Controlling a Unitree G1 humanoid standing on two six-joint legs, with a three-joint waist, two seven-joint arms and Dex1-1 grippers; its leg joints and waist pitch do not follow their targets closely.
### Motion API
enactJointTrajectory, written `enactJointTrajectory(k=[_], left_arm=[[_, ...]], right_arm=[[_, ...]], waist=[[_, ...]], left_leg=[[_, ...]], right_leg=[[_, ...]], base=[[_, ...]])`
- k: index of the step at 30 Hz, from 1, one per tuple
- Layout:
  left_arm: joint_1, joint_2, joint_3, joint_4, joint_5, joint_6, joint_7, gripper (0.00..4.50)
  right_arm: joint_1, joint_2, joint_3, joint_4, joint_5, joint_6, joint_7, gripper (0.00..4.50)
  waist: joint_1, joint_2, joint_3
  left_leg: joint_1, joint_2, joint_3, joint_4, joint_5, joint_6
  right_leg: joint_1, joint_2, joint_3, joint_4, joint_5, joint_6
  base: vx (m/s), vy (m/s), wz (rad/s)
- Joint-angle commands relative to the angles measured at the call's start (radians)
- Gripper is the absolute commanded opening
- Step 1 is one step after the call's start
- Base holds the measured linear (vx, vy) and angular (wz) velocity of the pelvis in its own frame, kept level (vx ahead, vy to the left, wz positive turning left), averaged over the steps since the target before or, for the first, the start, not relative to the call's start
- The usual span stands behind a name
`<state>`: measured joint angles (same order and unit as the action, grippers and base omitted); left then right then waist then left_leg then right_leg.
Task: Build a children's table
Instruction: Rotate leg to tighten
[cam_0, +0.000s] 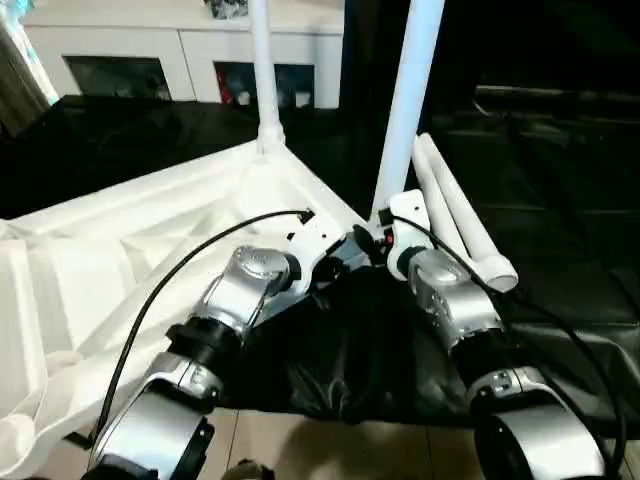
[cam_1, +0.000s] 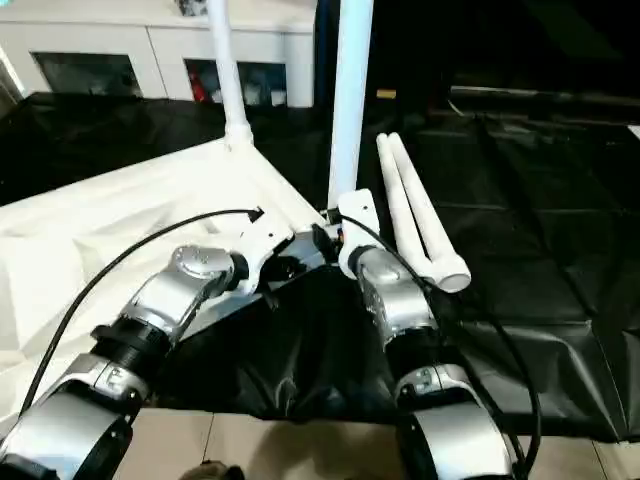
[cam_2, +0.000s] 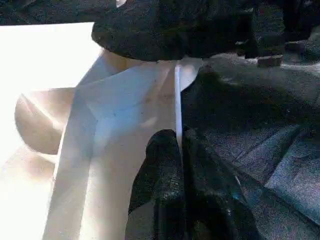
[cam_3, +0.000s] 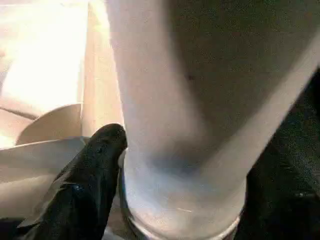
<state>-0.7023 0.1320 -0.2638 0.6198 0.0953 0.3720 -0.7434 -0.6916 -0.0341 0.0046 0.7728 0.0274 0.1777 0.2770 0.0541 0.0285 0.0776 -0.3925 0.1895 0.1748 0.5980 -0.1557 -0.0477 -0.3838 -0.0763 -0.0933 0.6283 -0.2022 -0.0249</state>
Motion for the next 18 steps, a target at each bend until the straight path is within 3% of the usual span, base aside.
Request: enactJointTrajectory(k=[1,6,7,11,18], left_arm=[[-0.004,-0.028,-0.035,-0.072,-0.039,-0.059,-0.063,0.0],[0.028,0.024,-0.052,-0.118,-0.059,-0.093,-0.174,0.0],[0.032,0.031,-0.054,-0.123,-0.063,-0.095,-0.194,0.0],[0.049,0.068,-0.065,-0.143,-0.08,-0.123,-0.281,0.0],[0.057,0.129,-0.073,-0.158,-0.094,-0.137,-0.392,0.0]], right_arm=[[-0.034,0.042,0.06,0.023,0.007,-0.029,0.079,3.86],[0.012,-0.036,0.122,-0.033,-0.019,-0.054,0.218,4.01],[0.02,-0.047,0.128,-0.044,-0.019,-0.054,0.241,4.01],[0.07,-0.105,0.167,-0.12,-0.022,-0.055,0.368,4.01],[0.184,-0.221,0.223,-0.311,0.049,-0.014,0.615,4.01]], waist=[[0.004,0.0,-0.087],[0.005,0.001,-0.088],[0.006,0.007,-0.088],[0.009,0.005,-0.086],[0.032,0.003,-0.084]], left_leg=[[0.019,0.041,-0.016,-0.064,-0.207,0.037],[0.018,0.043,-0.015,-0.062,-0.194,0.049],[0.021,0.043,-0.015,-0.063,-0.198,0.048],[0.023,0.045,-0.016,-0.065,-0.219,0.045],[0.027,0.049,-0.015,-0.066,-0.236,0.045]], right_leg=[[0.049,-0.082,0.057,-0.083,-0.132,-0.228],[0.05,-0.079,0.059,-0.079,-0.103,-0.234],[0.047,-0.08,0.059,-0.079,-0.106,-0.236],[0.047,-0.079,0.06,-0.082,-0.124,-0.233],[0.044,-0.08,0.061,-0.086,-0.168,-0.219]], base=[[0.0,0.0,0.0],[0.0,0.0,0.0],[0.0,0.0,0.0],[0.0,0.0,0.0],[0.0,0.0,0.0]])
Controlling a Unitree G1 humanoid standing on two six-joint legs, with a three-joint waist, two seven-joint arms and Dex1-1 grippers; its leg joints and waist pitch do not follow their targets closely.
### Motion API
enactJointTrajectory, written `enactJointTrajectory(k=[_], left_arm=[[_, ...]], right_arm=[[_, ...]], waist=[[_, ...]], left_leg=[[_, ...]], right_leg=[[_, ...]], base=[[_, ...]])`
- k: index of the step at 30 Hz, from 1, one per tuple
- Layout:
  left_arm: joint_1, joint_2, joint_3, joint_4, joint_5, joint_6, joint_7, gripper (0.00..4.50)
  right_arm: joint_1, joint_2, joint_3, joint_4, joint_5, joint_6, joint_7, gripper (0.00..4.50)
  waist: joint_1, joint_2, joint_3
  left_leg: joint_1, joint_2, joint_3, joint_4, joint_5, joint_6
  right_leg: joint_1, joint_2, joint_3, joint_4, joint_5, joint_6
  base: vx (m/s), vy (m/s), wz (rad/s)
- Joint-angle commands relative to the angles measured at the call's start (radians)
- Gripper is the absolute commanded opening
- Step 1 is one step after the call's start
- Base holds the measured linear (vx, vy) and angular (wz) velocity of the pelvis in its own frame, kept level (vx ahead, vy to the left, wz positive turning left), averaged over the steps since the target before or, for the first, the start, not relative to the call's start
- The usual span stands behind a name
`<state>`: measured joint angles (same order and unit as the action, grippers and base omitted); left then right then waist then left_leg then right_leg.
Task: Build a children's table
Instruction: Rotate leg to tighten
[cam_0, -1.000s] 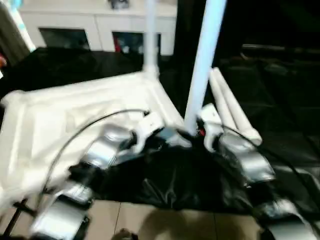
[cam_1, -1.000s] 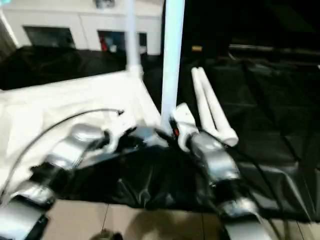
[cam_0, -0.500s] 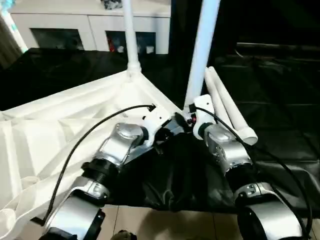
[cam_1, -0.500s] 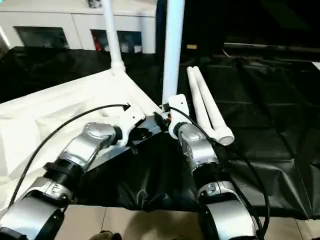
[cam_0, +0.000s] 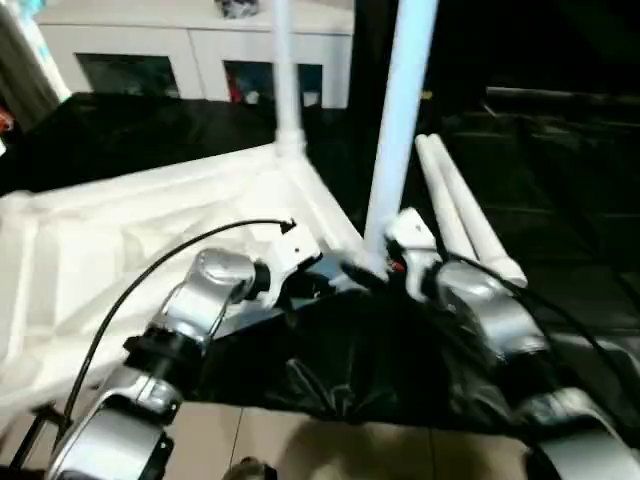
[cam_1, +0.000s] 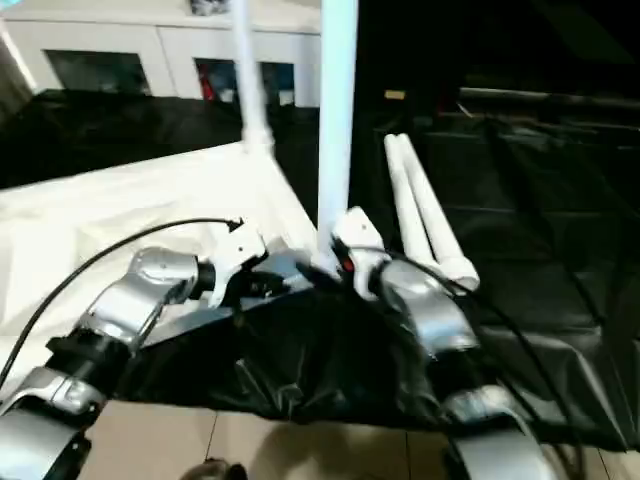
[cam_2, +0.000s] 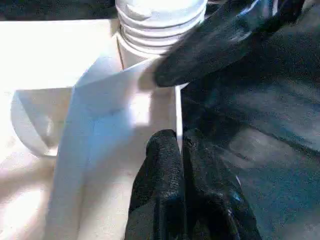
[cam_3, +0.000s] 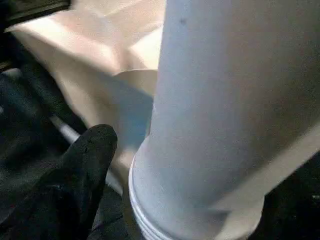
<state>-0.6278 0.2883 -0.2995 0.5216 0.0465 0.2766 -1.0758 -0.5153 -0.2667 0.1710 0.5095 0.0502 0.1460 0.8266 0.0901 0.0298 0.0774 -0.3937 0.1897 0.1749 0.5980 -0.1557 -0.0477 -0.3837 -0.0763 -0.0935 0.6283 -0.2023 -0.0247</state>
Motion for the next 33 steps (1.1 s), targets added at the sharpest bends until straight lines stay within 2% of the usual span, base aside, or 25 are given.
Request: enactJointTrajectory(k=[1,4,7,9,11,17,20,21,22,23,25,26,27,28,30,31,33], left_arm=[[-0.018,-0.025,-0.038,-0.059,-0.045,-0.043,-0.065,0.0],[-0.016,-0.01,-0.039,-0.056,-0.044,-0.049,-0.086,0.0],[-0.015,0.003,-0.04,-0.053,-0.044,-0.05,-0.112,0.0],[-0.015,0.014,-0.043,-0.051,-0.043,-0.05,-0.14,0.0],[-0.015,0.018,-0.045,-0.051,-0.045,-0.051,-0.148,0.0],[-0.015,0.009,-0.041,-0.049,-0.046,-0.047,-0.142,0.0],[-0.03,-0.026,-0.022,-0.024,-0.03,-0.033,-0.061,0.0],[-0.039,-0.039,-0.016,-0.009,-0.021,-0.024,-0.025,0.0],[-0.047,-0.05,-0.01,0.003,-0.014,-0.018,0.004,0.0],[-0.064,-0.072,0.001,0.026,-0.001,-0.003,0.065,0.0],[-0.085,-0.103,0.019,0.054,0.01,0.02,0.142,0.0],[-0.101,-0.13,0.036,0.07,0.014,0.046,0.207,0.0],[-0.116,-0.16,0.056,0.082,0.018,0.078,0.279,0.0],[-0.12,-0.169,0.061,0.084,0.02,0.088,0.301,0.0],[-0.125,-0.191,0.073,0.086,0.022,0.105,0.352,0.0],[-0.124,-0.208,0.076,0.083,0.025,0.113,0.38,0.0],[-0.121,-0.226,0.076,0.078,0.032,0.117,0.405,0.0]], right_arm=[[0.012,0.007,0.058,-0.056,0.03,0.02,0.073,3.88],[0.034,-0.017,0.065,-0.101,0.047,0.039,0.115,3.78],[0.055,-0.038,0.067,-0.146,0.058,0.064,0.156,3.4],[0.068,-0.053,0.071,-0.177,0.064,0.081,0.183,3.36],[0.074,-0.057,0.071,-0.191,0.067,0.091,0.191,3.0],[0.085,-0.042,0.073,-0.208,0.065,0.121,0.175,2.76],[0.074,0.019,0.06,-0.159,0.026,0.119,0.058,2.74],[0.061,0.045,0.047,-0.123,0.01,0.12,-0.005,2.74],[0.049,0.067,0.036,-0.092,-0.001,0.124,-0.056,2.74],[0.026,0.107,0.014,-0.036,-0.012,0.119,-0.143,2.74],[-0.004,0.153,-0.01,0.026,-0.02,0.115,-0.238,2.73],[-0.032,0.188,-0.026,0.073,-0.027,0.113,-0.316,2.73],[-0.067,0.226,-0.048,0.127,-0.033,0.114,-0.41,2.73],[-0.078,0.238,-0.056,0.144,-0.035,0.115,-0.442,2.73],[-0.111,0.268,-0.083,0.192,-0.039,0.115,-0.521,2.73],[-0.139,0.289,-0.101,0.232,-0.039,0.095,-0.569,2.73],[-0.172,0.313,-0.121,0.28,-0.035,0.064,-0.6,2.73]], waist=[[-0.002,0.003,-0.084],[-0.001,0.003,-0.083],[0.001,0.002,-0.085],[0.001,0.002,-0.085],[0.0,0.002,-0.084],[0.0,0.001,-0.084],[-0.002,0.002,-0.083],[-0.006,-0.004,-0.082],[-0.009,0.002,-0.081],[-0.014,-0.001,-0.079],[-0.019,0.001,-0.079],[-0.02,0.0,-0.079],[-0.023,0.003,-0.08],[-0.029,0.001,-0.081],[-0.027,0.003,-0.082],[-0.03,-0.001,-0.088],[-0.031,-0.002,-0.089]], left_leg=[[0.028,0.049,-0.016,-0.068,-0.246,0.04],[0.028,0.049,-0.017,-0.069,-0.254,0.034],[0.025,0.048,-0.017,-0.068,-0.237,0.037],[0.025,0.048,-0.017,-0.068,-0.238,0.038],[0.025,0.048,-0.018,-0.069,-0.244,0.037],[0.026,0.048,-0.018,-0.069,-0.247,0.03],[0.025,0.047,-0.018,-0.069,-0.244,0.022],[0.026,0.046,-0.018,-0.07,-0.253,0.016],[0.029,0.045,-0.019,-0.07,-0.264,0.007],[0.029,0.043,-0.02,-0.072,-0.285,-0.003],[0.035,0.042,-0.021,-0.071,-0.307,-0.018],[0.034,0.043,-0.022,-0.072,-0.307,-0.017],[0.034,0.043,-0.022,-0.072,-0.303,-0.024],[0.033,0.041,-0.023,-0.072,-0.301,-0.026],[0.029,0.042,-0.021,-0.07,-0.277,-0.009],[0.024,0.042,-0.021,-0.07,-0.241,-0.003],[0.023,0.041,-0.018,-0.068,-0.219,0.005]], right_leg=[[0.043,-0.08,0.061,-0.087,-0.185,-0.218],[0.042,-0.08,0.061,-0.09,-0.199,-0.215],[0.044,-0.081,0.061,-0.087,-0.18,-0.213],[0.044,-0.081,0.06,-0.087,-0.183,-0.215],[0.043,-0.082,0.06,-0.088,-0.199,-0.213],[0.042,-0.082,0.06,-0.089,-0.205,-0.216],[0.04,-0.082,0.06,-0.089,-0.217,-0.212],[0.039,-0.083,0.059,-0.092,-0.233,-0.21],[0.034,-0.083,0.059,-0.095,-0.262,-0.208],[0.036,-0.083,0.058,-0.097,-0.299,-0.197],[0.033,-0.086,0.058,-0.102,-0.337,-0.188],[0.034,-0.086,0.059,-0.104,-0.339,-0.184],[0.032,-0.087,0.06,-0.1,-0.329,-0.188],[0.033,-0.084,0.058,-0.101,-0.322,-0.188],[0.036,-0.085,0.06,-0.1,-0.281,-0.187],[0.041,-0.082,0.06,-0.091,-0.222,-0.196],[0.04,-0.081,0.058,-0.089,-0.175,-0.212]], base=[[0.0,0.0,0.0],[0.0,0.0,0.0],[0.0,0.0,0.0],[0.0,0.0,0.0],[0.0,0.0,0.0],[0.0,0.0,0.0],[0.0,0.0,0.0],[0.0,0.0,0.0],[0.0,0.0,0.0],[0.0,0.0,0.0],[0.0,0.0,0.0],[0.0,0.0,0.0],[0.0,0.0,0.0],[0.0,0.0,0.0],[0.0,0.0,0.0],[0.0,0.0,0.0],[0.0,0.0,0.0]])
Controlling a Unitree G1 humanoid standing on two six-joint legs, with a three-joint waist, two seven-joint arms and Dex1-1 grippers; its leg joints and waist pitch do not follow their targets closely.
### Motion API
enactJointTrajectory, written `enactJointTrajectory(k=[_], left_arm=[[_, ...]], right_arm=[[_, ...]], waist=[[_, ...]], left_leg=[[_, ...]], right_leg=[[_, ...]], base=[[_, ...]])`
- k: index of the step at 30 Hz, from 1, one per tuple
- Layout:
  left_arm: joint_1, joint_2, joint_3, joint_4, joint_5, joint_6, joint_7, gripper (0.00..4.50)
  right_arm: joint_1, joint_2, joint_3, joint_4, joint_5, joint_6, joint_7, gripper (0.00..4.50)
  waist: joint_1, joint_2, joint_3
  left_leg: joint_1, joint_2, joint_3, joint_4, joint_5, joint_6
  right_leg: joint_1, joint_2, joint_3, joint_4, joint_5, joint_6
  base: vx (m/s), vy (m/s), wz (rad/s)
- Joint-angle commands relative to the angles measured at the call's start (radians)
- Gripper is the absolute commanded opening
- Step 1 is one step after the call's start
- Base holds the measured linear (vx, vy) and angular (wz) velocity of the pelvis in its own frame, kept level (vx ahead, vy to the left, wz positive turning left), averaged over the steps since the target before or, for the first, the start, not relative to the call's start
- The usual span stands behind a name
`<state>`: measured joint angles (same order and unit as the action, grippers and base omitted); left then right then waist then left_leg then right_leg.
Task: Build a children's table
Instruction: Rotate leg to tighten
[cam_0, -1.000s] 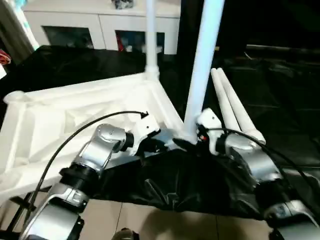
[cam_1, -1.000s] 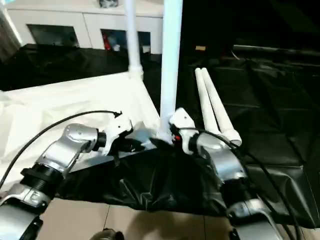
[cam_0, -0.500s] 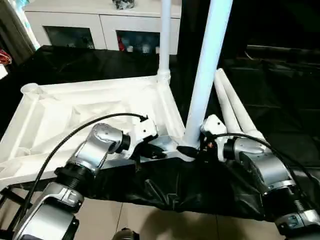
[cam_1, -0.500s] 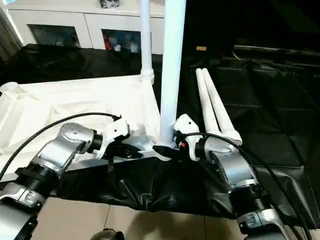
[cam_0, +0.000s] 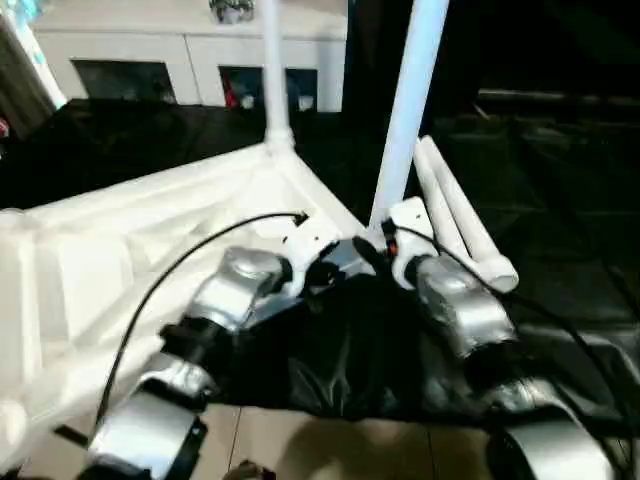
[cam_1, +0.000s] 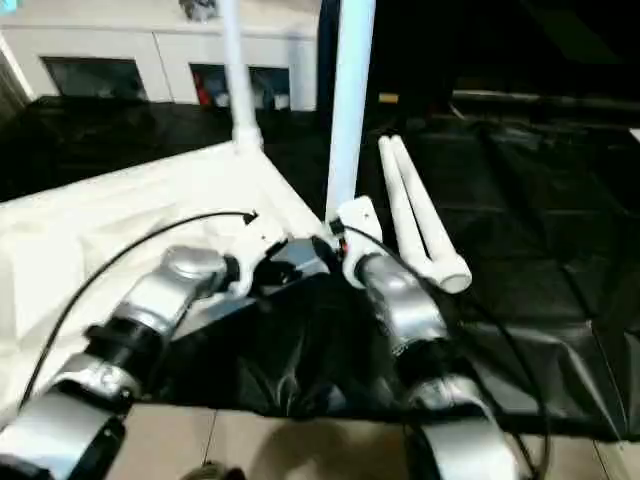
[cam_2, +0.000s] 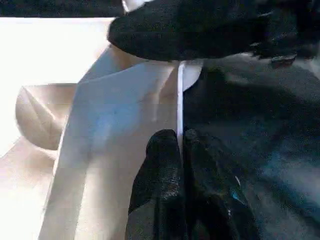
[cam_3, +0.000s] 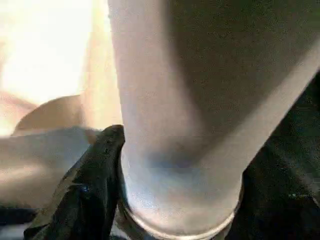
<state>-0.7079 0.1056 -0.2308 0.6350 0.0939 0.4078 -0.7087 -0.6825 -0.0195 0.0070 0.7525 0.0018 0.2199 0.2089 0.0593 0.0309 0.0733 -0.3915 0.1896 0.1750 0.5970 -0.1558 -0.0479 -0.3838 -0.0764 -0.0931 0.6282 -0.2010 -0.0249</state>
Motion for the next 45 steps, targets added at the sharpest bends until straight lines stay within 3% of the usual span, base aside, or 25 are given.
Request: enactJointTrajectory(k=[1,4,5,7,11,14,19,23,27,28,39,45], left_arm=[[-0.039,-0.047,0.006,-0.037,-0.013,-0.018,0.039,0.0],[-0.032,-0.048,-0.004,-0.04,-0.012,-0.034,0.027,0.0],[-0.021,-0.039,-0.015,-0.056,-0.014,-0.047,0.001,0.0],[-0.012,-0.03,-0.023,-0.068,-0.018,-0.056,-0.021,0.0],[0.017,0.014,-0.049,-0.114,-0.033,-0.073,-0.112,0.0],[0.031,0.058,-0.068,-0.135,-0.047,-0.101,-0.204,0.0],[0.045,0.112,-0.082,-0.153,-0.066,-0.141,-0.315,0.0],[0.047,0.145,-0.082,-0.159,-0.077,-0.165,-0.384,0.0],[0.043,0.175,-0.091,-0.161,-0.087,-0.175,-0.445,0.0],[0.043,0.178,-0.093,-0.16,-0.087,-0.175,-0.451,0.0],[0.051,0.201,-0.109,-0.167,-0.096,-0.176,-0.527,0.0],[0.041,0.171,-0.089,-0.145,-0.084,-0.162,-0.454,0.0]], right_arm=[[-0.013,0.07,0.042,0.047,0.017,-0.015,0.03,3.29],[-0.032,0.075,0.035,0.07,0.024,-0.026,0.057,3.49],[-0.038,0.071,0.044,0.075,0.011,-0.044,0.075,3.63],[-0.037,0.063,0.054,0.071,0.003,-0.06,0.091,3.88],[-0.012,0.014,0.086,0.035,0.004,-0.098,0.216,3.88],[0.041,-0.052,0.132,-0.042,-0.001,-0.113,0.339,3.88],[0.101,-0.132,0.159,-0.124,0.001,-0.125,0.475,3.88],[0.169,-0.211,0.192,-0.246,0.039,-0.097,0.628,3.88],[0.222,-0.28,0.213,-0.353,0.077,-0.065,0.741,3.88],[0.229,-0.288,0.215,-0.365,0.082,-0.058,0.756,3.62],[0.259,-0.306,0.23,-0.448,0.111,0.017,0.816,2.85],[0.238,-0.235,0.214,-0.391,0.093,0.023,0.721,2.72]], waist=[[0.002,0.0,-0.085],[0.001,0.001,-0.088],[0.001,-0.006,-0.087],[0.003,-0.002,-0.087],[-0.002,-0.003,-0.085],[0.004,-0.003,-0.084],[0.008,-0.001,-0.081],[0.023,0.001,-0.081],[0.031,0.002,-0.082],[0.032,0.0,-0.083],[0.028,0.001,-0.082],[0.026,0.0,-0.081]], left_leg=[[0.02,0.04,-0.018,-0.066,-0.206,0.015],[0.018,0.041,-0.017,-0.064,-0.179,0.038],[0.017,0.041,-0.016,-0.065,-0.175,0.042],[0.02,0.043,-0.015,-0.064,-0.176,0.047],[0.017,0.043,-0.016,-0.064,-0.194,0.053],[0.019,0.045,-0.015,-0.064,-0.19,0.058],[0.021,0.047,-0.015,-0.067,-0.214,0.052],[0.026,0.05,-0.014,-0.068,-0.238,0.051],[0.024,0.05,-0.015,-0.067,-0.233,0.046],[0.023,0.048,-0.016,-0.068,-0.228,0.05],[0.022,0.048,-0.017,-0.068,-0.229,0.043],[0.022,0.048,-0.018,-0.069,-0.24,0.032]], right_leg=[[0.043,-0.081,0.057,-0.086,-0.151,-0.214],[0.047,-0.079,0.057,-0.079,-0.079,-0.228],[0.047,-0.079,0.058,-0.079,-0.074,-0.229],[0.046,-0.081,0.057,-0.079,-0.077,-0.234],[0.05,-0.082,0.058,-0.081,-0.104,-0.231],[0.05,-0.08,0.059,-0.082,-0.1,-0.227],[0.045,-0.08,0.06,-0.085,-0.133,-0.229],[0.045,-0.08,0.061,-0.089,-0.167,-0.21],[0.044,-0.082,0.061,-0.087,-0.16,-0.216],[0.045,-0.079,0.06,-0.087,-0.156,-0.215],[0.044,-0.081,0.059,-0.087,-0.163,-0.226],[0.042,-0.082,0.058,-0.089,-0.193,-0.221]], base=[[0.0,0.0,0.0],[0.0,0.0,0.0],[0.0,0.0,0.0],[0.0,0.0,0.0],[0.0,0.0,0.0],[0.0,0.0,0.0],[0.0,0.0,0.0],[0.0,0.0,0.0],[0.0,0.0,0.0],[0.0,0.0,0.0],[0.0,0.0,0.0],[0.0,0.0,0.0]])
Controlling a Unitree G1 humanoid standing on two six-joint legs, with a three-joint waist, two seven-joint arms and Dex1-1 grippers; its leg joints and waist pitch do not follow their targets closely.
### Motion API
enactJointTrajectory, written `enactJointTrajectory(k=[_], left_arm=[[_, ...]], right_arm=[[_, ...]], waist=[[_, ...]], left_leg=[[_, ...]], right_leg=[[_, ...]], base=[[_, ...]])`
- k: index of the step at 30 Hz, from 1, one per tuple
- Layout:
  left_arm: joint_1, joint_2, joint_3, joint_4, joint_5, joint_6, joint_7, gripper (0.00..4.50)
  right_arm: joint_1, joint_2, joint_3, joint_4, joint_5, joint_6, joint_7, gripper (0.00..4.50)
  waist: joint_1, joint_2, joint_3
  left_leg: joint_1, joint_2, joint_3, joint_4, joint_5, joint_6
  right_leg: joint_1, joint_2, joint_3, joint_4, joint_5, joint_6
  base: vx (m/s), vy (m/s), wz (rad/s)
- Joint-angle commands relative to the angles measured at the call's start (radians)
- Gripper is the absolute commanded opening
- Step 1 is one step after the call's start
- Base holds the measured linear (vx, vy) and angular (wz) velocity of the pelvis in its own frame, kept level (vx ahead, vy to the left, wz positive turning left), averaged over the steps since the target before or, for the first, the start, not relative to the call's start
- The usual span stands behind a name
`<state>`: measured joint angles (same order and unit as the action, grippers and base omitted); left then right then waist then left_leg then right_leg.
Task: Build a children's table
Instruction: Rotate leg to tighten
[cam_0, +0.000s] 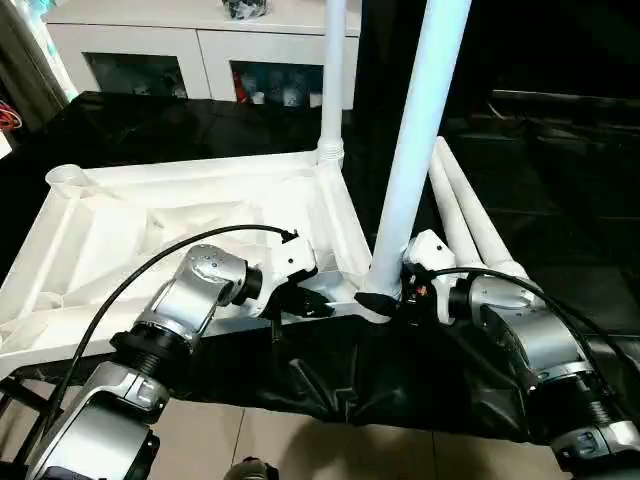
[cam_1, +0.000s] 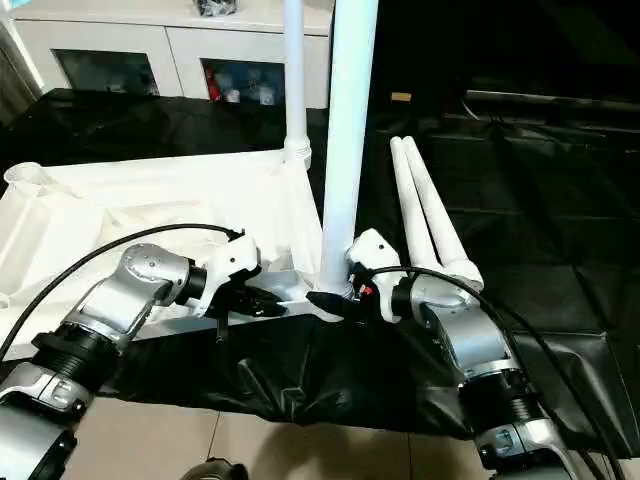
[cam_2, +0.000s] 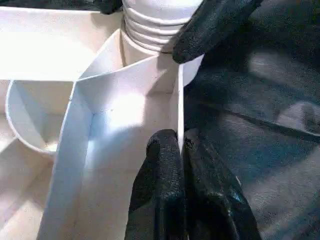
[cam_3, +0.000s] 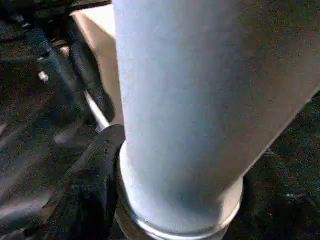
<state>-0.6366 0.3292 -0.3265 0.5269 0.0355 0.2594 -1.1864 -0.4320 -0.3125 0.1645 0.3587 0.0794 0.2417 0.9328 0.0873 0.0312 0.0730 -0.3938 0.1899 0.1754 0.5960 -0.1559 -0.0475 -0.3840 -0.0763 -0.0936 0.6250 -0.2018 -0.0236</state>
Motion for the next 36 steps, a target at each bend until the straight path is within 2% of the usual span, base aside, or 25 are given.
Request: enactJointTrajectory(k=[1,3,4,5,6,7,10,11,15,17,18,21,23,25,27,31,34,35,36], left_arm=[[-0.039,-0.066,0.014,-0.021,-0.017,-0.003,0.06,0.0],[-0.053,-0.088,0.024,0.004,0.001,0.011,0.124,0.0],[-0.067,-0.109,0.033,0.026,0.018,0.022,0.19,0.0],[-0.074,-0.121,0.037,0.037,0.028,0.031,0.225,0.0],[-0.082,-0.138,0.041,0.049,0.04,0.046,0.273,0.0],[-0.087,-0.149,0.044,0.055,0.047,0.056,0.303,0.0],[-0.098,-0.215,0.07,0.059,0.054,0.129,0.438,0.0],[-0.099,-0.245,0.078,0.056,0.053,0.145,0.483,0.0],[-0.092,-0.268,0.078,0.051,0.052,0.126,0.481,0.0],[-0.091,-0.268,0.076,0.05,0.052,0.123,0.478,0.0],[-0.089,-0.268,0.074,0.048,0.05,0.117,0.473,0.0],[-0.075,-0.252,0.062,0.027,0.041,0.093,0.429,0.0],[-0.052,-0.219,0.047,-0.012,0.023,0.073,0.344,0.0],[-0.048,-0.212,0.045,-0.02,0.019,0.073,0.326,0.0],[-0.038,-0.182,0.03,-0.034,0.008,0.047,0.253,0.0],[-0.029,-0.146,0.016,-0.048,0.0,0.032,0.177,0.0],[-0.029,-0.135,0.014,-0.048,-0.004,0.028,0.153,0.0],[-0.028,-0.116,0.01,-0.048,-0.004,0.017,0.12,0.0],[-0.028,-0.104,0.009,-0.047,-0.006,0.011,0.098,0.0]], right_arm=[[-0.03,0.084,0.049,0.042,-0.005,-0.003,-0.062,2.72],[-0.058,0.123,0.039,0.104,-0.035,-0.018,-0.153,2.72],[-0.084,0.16,0.027,0.158,-0.054,-0.025,-0.236,2.72],[-0.099,0.182,0.018,0.185,-0.059,-0.021,-0.281,2.72],[-0.12,0.213,0.004,0.222,-0.065,-0.02,-0.348,2.72],[-0.133,0.233,-0.004,0.244,-0.069,-0.019,-0.39,2.72],[-0.191,0.307,-0.039,0.343,-0.085,-0.02,-0.556,2.72],[-0.221,0.338,-0.056,0.39,-0.086,-0.027,-0.615,2.72],[-0.246,0.365,-0.078,0.426,-0.07,-0.053,-0.6,2.72],[-0.247,0.366,-0.08,0.427,-0.067,-0.053,-0.595,3.42],[-0.249,0.367,-0.084,0.428,-0.062,-0.053,-0.586,3.42],[-0.242,0.353,-0.074,0.412,-0.067,-0.065,-0.551,3.7],[-0.228,0.309,-0.057,0.396,-0.085,-0.104,-0.506,3.7],[-0.224,0.297,-0.055,0.392,-0.086,-0.112,-0.494,3.7],[-0.197,0.253,-0.039,0.349,-0.081,-0.12,-0.415,3.7],[-0.151,0.196,-0.011,0.277,-0.074,-0.124,-0.303,3.7],[-0.126,0.169,0.007,0.239,-0.07,-0.122,-0.249,3.7],[-0.09,0.127,0.028,0.181,-0.058,-0.116,-0.167,3.7],[-0.063,0.096,0.044,0.137,-0.046,-0.107,-0.109,3.7]], waist=[[-0.003,0.001,-0.08],[-0.011,0.001,-0.076],[-0.018,0.002,-0.074],[-0.021,0.004,-0.072],[-0.023,0.001,-0.075],[-0.028,0.003,-0.075],[-0.032,0.002,-0.079],[-0.034,-0.001,-0.081],[-0.029,0.002,-0.086],[-0.029,0.001,-0.087],[-0.028,-0.002,-0.087],[-0.028,0.002,-0.083],[-0.027,0.004,-0.083],[-0.032,0.002,-0.084],[-0.03,0.007,-0.084],[-0.026,0.007,-0.085],[-0.021,0.006,-0.082],[-0.021,0.007,-0.081],[-0.013,0.005,-0.082]], left_leg=[[0.027,0.048,-0.019,-0.069,-0.249,0.026],[0.026,0.044,-0.02,-0.071,-0.274,0.005],[0.031,0.044,-0.019,-0.071,-0.293,-0.006],[0.032,0.043,-0.022,-0.072,-0.309,-0.012],[0.034,0.042,-0.023,-0.072,-0.317,-0.019],[0.032,0.044,-0.022,-0.071,-0.306,-0.018],[0.03,0.043,-0.021,-0.07,-0.282,-0.012],[0.029,0.043,-0.02,-0.07,-0.258,-0.008],[0.023,0.042,-0.019,-0.067,-0.21,0.021],[0.022,0.042,-0.018,-0.066,-0.189,0.034],[0.021,0.042,-0.017,-0.065,-0.182,0.042],[0.025,0.042,-0.016,-0.067,-0.221,0.04],[0.024,0.044,-0.019,-0.069,-0.238,0.031],[0.022,0.044,-0.017,-0.067,-0.223,0.034],[0.024,0.044,-0.017,-0.067,-0.217,0.039],[0.024,0.047,-0.017,-0.068,-0.219,0.049],[0.029,0.047,-0.016,-0.069,-0.248,0.042],[0.027,0.047,-0.016,-0.07,-0.252,0.041],[0.029,0.049,-0.016,-0.069,-0.255,0.046]], right_leg=[[0.041,-0.082,0.059,-0.087,-0.211,-0.218],[0.041,-0.083,0.057,-0.091,-0.258,-0.213],[0.033,-0.083,0.059,-0.094,-0.29,-0.207],[0.035,-0.084,0.058,-0.098,-0.314,-0.204],[0.037,-0.085,0.057,-0.1,-0.33,-0.194],[0.035,-0.085,0.06,-0.097,-0.309,-0.197],[0.037,-0.082,0.06,-0.094,-0.267,-0.204],[0.038,-0.081,0.06,-0.09,-0.229,-0.213],[0.044,-0.079,0.059,-0.083,-0.133,-0.219],[0.048,-0.078,0.058,-0.078,-0.089,-0.227],[0.048,-0.08,0.058,-0.077,-0.079,-0.231],[0.045,-0.08,0.058,-0.085,-0.137,-0.226],[0.047,-0.084,0.058,-0.087,-0.163,-0.22],[0.047,-0.081,0.059,-0.083,-0.13,-0.225],[0.047,-0.079,0.058,-0.081,-0.115,-0.233],[0.047,-0.08,0.06,-0.079,-0.088,-0.238],[0.044,-0.078,0.059,-0.084,-0.128,-0.234],[0.045,-0.079,0.06,-0.086,-0.14,-0.232],[0.046,-0.079,0.061,-0.088,-0.149,-0.22]], base=[[0.0,0.0,0.0],[0.0,0.0,0.0],[0.0,0.0,0.0],[0.0,0.0,0.0],[0.0,0.0,0.0],[0.0,0.0,0.0],[0.0,0.0,0.0],[0.0,0.0,0.0],[0.0,0.0,0.0],[0.0,0.0,0.0],[0.0,0.0,0.0],[0.0,0.0,0.0],[0.0,0.0,0.0],[0.0,0.0,0.0],[0.0,0.0,0.0],[0.0,0.0,0.0],[0.0,0.0,0.0],[0.0,0.0,0.0],[0.0,0.0,0.0]])
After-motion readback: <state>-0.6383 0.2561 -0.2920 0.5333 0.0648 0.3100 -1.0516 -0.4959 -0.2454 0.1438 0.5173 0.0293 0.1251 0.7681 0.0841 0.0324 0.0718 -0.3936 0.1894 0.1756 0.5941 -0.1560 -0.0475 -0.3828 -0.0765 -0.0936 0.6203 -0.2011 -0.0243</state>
